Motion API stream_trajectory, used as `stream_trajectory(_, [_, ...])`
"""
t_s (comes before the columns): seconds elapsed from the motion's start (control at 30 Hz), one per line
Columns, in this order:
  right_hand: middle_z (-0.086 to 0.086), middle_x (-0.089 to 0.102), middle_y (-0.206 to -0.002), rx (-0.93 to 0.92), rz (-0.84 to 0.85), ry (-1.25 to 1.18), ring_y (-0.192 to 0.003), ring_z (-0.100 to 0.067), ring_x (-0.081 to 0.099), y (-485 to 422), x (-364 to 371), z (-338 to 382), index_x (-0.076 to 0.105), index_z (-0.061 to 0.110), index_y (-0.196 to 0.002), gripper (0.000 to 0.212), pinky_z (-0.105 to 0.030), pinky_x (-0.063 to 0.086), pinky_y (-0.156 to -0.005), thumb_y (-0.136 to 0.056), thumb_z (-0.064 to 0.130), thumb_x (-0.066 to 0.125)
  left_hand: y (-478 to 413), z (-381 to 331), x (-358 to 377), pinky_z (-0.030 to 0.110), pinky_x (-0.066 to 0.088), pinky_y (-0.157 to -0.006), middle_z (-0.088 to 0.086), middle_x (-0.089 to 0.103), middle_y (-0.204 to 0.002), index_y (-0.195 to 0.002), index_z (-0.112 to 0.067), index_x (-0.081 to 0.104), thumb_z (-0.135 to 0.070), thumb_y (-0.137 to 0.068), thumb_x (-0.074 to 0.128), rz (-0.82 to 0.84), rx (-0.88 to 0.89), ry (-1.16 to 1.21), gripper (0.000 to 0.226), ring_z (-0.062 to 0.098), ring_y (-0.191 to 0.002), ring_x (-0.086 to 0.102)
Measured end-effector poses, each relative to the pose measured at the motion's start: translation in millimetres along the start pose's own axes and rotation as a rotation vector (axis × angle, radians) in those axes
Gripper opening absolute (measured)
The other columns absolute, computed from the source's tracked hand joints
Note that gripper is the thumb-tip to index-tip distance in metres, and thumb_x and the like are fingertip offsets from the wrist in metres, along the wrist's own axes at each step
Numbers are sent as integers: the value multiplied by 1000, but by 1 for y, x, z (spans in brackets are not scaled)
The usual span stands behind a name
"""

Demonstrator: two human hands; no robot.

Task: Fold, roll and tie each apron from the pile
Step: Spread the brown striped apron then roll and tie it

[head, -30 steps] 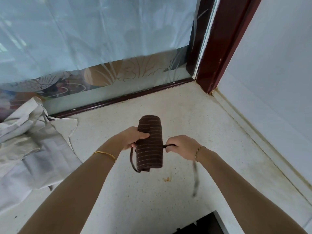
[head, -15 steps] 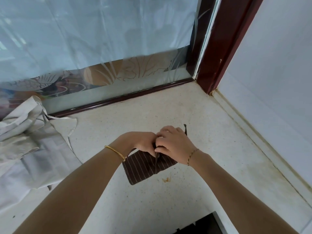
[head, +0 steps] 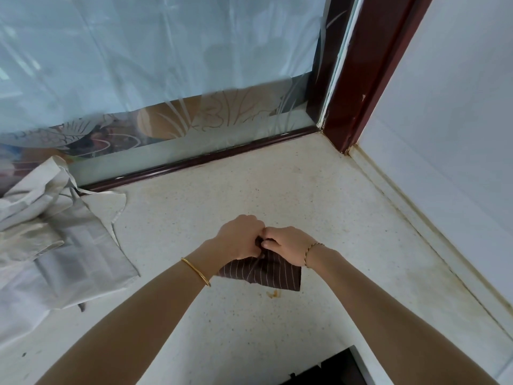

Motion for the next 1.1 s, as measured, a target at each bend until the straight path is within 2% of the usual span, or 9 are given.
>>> stream_trajectory(0.2, [-3,52,-79,229,-118,-213,-77,-21,51,-6,-1,-31,46,14,-86,24,-30,38,-64,-101,31,38,14,-9,10,26,36,-87,5,51,-106,-116,-12,55,-12,-86,47,-24,101,83,32,20,-105,45])
stream_trajectory(0.37, [-2,45,-69,401,-49,-405,-66,-17,45,-7,2,-43,43,13,-66,34,-26,35,-58,-99,21,42,20,-5,23,29,35,-98,0,47,-118,-129,-17,48,-37,-84,60,-117,251,-92,51,17,-111,35])
stream_trajectory(0.5, [-13,58,-68,634,61,-1356,-57,-21,57,11,19,-54,56,2,-78,24,-31,50,-56,-96,12,45,17,4,23,29,41,-95,-8,59,-96,-105,-23,60,-37,-87,63,-150,179,338,24,10,-94,50])
stream_trajectory(0.6, [-13,61,-59,597,178,-1641,-40,-13,54,19,20,-54,61,-2,-79,32,-17,43,-35,-98,11,39,17,13,28,24,50,-79,-1,65,-95,-105,-14,61,-32,-92,58,-25,-124,777,22,14,-87,61])
stream_trajectory(0.7, [-8,56,-51,621,97,-1493,-31,-7,41,14,23,-52,56,2,-81,32,-13,31,-29,-101,13,34,12,14,50,23,48,-69,4,67,-93,-101,-10,62,-29,-95,54,95,-309,1091,21,16,-82,63])
stream_trajectory(0.77, [-5,50,-53,606,-15,-1168,-32,-8,32,10,28,-55,53,6,-80,24,-15,24,-32,-100,14,40,10,15,67,19,42,-55,5,62,-85,-101,-4,60,-27,-97,52,142,-440,1297,25,12,-64,58])
stream_trajectory(0.9, [-3,53,-66,522,-142,-448,-60,-17,48,7,36,-56,63,5,-78,26,-23,35,-49,-95,20,49,11,18,91,22,42,-49,10,59,-82,-90,-2,58,-34,-94,56,142,-678,1446,32,16,-61,53])
stream_trajectory(0.97, [2,50,-66,491,-147,-259,-65,-16,49,8,41,-46,55,14,-71,31,-24,36,-53,-97,30,47,10,18,102,25,45,-54,10,60,-82,-86,-4,57,-35,-93,57,136,-748,1420,32,20,-67,56])
stream_trajectory(1.1, [5,48,-74,402,-142,-170,-74,-15,50,4,58,-24,43,23,-72,28,-26,42,-65,-95,38,47,9,19,117,44,54,-87,19,66,-102,-102,0,61,-38,-93,55,87,-792,1312,39,35,-96,64])
Point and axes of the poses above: each hand's wrist, its own y-axis away from the middle knuckle, its own x-axis out of the palm, z = x × y, the point moved 4 cm from there along -y, towards the middle knuckle
